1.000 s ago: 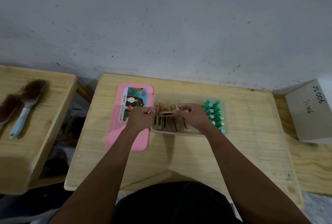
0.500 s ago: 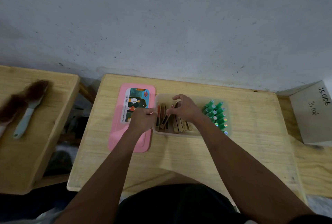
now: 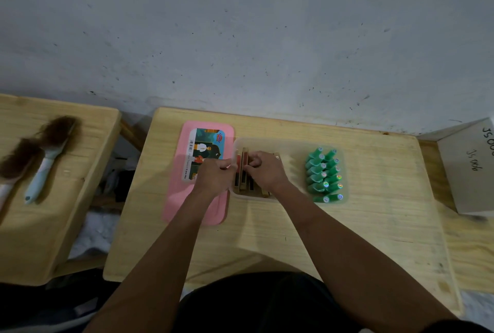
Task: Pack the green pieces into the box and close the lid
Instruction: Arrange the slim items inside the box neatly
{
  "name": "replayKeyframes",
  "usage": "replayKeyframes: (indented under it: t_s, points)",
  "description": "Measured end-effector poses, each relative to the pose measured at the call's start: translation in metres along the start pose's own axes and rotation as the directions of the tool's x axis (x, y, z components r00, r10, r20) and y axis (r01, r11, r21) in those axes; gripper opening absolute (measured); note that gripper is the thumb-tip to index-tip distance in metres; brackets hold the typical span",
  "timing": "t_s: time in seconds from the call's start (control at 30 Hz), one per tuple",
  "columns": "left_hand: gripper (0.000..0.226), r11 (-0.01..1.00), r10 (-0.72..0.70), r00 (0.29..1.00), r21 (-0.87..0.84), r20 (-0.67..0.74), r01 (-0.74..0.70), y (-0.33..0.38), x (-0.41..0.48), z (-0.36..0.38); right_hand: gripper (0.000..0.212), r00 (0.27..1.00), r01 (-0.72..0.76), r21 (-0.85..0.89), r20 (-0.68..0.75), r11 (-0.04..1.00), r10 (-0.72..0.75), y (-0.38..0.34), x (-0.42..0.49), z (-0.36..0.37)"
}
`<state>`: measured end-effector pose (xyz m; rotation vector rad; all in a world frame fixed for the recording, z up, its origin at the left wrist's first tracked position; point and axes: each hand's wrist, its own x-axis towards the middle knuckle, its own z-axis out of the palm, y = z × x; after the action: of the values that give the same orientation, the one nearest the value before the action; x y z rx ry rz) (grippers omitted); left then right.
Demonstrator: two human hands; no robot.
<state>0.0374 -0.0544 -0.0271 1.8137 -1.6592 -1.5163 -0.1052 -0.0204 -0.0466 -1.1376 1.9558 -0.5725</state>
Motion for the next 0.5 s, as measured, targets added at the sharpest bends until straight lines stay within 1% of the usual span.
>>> replayKeyframes:
  t_s: [0.07, 0.13, 0.2, 0.23, 0.27, 0.33, 0.37, 0.43, 0.5]
  points:
    - [0.040, 1.000, -0.003, 1.000, -0.013, -0.008, 0.003, -0.001, 0.000, 0.000, 0.024, 1.000, -0.004, -0.034, 0.020, 0.999, 0.005, 0.001, 0.000, -0.001]
    - [0.042, 1.000, -0.006, 1.000, -0.024, -0.003, 0.006, -0.001, 0.000, -0.001, 0.024, 0.996, -0.038, -0.041, 0.079, 0.998, 0.041, 0.003, -0.001, -0.002]
    - [0.042, 1.000, -0.003, 1.000, -0.020, 0.000, 0.003, -0.001, -0.001, -0.001, 0.022, 0.991, -0.036, -0.052, 0.125, 0.998, 0.042, 0.006, -0.004, -0.006]
    - [0.042, 1.000, -0.001, 1.000, -0.019, 0.000, 0.001, -0.002, 0.000, -0.001, 0.021, 0.994, -0.033, -0.052, 0.104, 0.998, 0.039, 0.007, -0.006, -0.009]
    - [0.042, 1.000, 0.002, 1.000, -0.020, 0.000, -0.002, -0.002, 0.000, -0.001, 0.020, 0.998, -0.044, -0.058, 0.049, 0.997, 0.047, 0.008, -0.009, -0.012]
    - [0.041, 1.000, 0.002, 1.000, -0.020, 0.001, -0.002, -0.002, 0.000, -0.001, 0.016, 0.995, -0.088, -0.133, -0.063, 0.987, 0.080, 0.013, -0.013, -0.019]
    - [0.041, 1.000, 0.001, 1.000, -0.013, 0.001, -0.001, -0.002, 0.000, -0.001, 0.016, 0.992, -0.113, -0.193, -0.076, 0.975, 0.100, 0.015, -0.015, -0.020]
    - [0.040, 1.000, 0.010, 1.000, 0.003, 0.001, -0.010, -0.002, -0.001, 0.000, 0.019, 0.991, -0.136, -0.303, -0.057, 0.943, 0.124, 0.018, -0.020, -0.020]
    - [0.039, 1.000, 0.021, 1.000, 0.007, -0.007, -0.021, -0.002, -0.001, 0.000, 0.025, 0.993, -0.120, -0.376, -0.052, 0.919, 0.108, 0.017, -0.024, -0.017]
